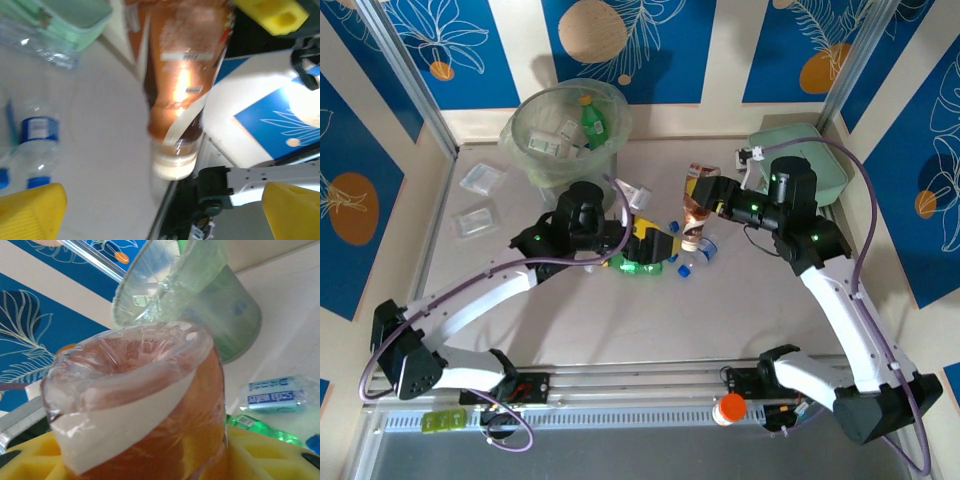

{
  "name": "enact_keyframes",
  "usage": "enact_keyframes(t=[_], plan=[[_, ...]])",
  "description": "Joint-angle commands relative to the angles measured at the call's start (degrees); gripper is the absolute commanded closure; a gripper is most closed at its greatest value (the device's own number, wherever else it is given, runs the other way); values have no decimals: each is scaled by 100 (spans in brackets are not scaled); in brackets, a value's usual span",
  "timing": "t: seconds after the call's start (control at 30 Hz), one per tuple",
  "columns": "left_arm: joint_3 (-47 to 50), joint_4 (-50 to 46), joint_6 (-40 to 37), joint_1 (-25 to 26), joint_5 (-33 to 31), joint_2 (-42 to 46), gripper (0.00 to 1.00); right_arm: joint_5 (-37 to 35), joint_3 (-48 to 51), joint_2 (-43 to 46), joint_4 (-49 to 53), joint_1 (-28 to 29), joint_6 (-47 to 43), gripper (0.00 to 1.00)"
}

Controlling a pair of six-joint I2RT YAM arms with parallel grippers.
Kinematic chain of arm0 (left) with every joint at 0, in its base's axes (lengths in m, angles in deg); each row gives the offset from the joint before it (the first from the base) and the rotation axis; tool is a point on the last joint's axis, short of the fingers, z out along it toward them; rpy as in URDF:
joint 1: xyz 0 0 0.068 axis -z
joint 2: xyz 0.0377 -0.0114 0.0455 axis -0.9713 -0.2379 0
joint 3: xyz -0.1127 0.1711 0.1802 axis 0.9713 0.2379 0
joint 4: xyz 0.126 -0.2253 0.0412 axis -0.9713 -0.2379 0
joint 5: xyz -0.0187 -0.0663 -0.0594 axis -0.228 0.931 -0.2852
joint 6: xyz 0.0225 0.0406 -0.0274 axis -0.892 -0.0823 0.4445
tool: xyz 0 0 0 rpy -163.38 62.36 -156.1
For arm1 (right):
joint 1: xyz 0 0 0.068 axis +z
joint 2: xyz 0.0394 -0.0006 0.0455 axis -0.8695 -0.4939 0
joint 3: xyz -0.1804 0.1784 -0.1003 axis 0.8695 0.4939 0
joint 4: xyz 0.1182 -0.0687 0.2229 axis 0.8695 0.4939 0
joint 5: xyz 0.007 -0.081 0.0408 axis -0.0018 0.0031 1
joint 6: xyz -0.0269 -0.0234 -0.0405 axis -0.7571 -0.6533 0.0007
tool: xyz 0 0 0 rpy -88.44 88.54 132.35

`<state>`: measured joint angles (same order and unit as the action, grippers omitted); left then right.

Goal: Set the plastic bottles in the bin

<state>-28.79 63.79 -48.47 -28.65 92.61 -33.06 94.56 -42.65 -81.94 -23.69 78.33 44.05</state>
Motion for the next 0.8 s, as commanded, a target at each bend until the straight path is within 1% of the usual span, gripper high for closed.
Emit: enact_keyframes(t=[0.0,0.13,0.3,0.4,0.47,0.57,0.7,0.77], plan=[[-262,524,76,122,532,-147,1,132,53,191,-344,134,489,49],[-332,584,95,158,426,-294,4,295,158,298,-539,192,787,49],[-468,620,134,180,392,-440,11,455,325,413,-896,252,1152,49],[-534,712,143,198,429,-475,19,457,350,452,-913,284,1189,49],[-601,700,114,206,457,-494,27,464,398,483,-938,297,1248,49],[-653,692,69,211,461,-503,34,456,473,516,-1004,329,1263,49],[-673,752,45,206,490,-503,45,417,453,510,-902,334,1176,49],[-698,756,33,206,516,-503,53,392,439,509,-861,334,1132,49]])
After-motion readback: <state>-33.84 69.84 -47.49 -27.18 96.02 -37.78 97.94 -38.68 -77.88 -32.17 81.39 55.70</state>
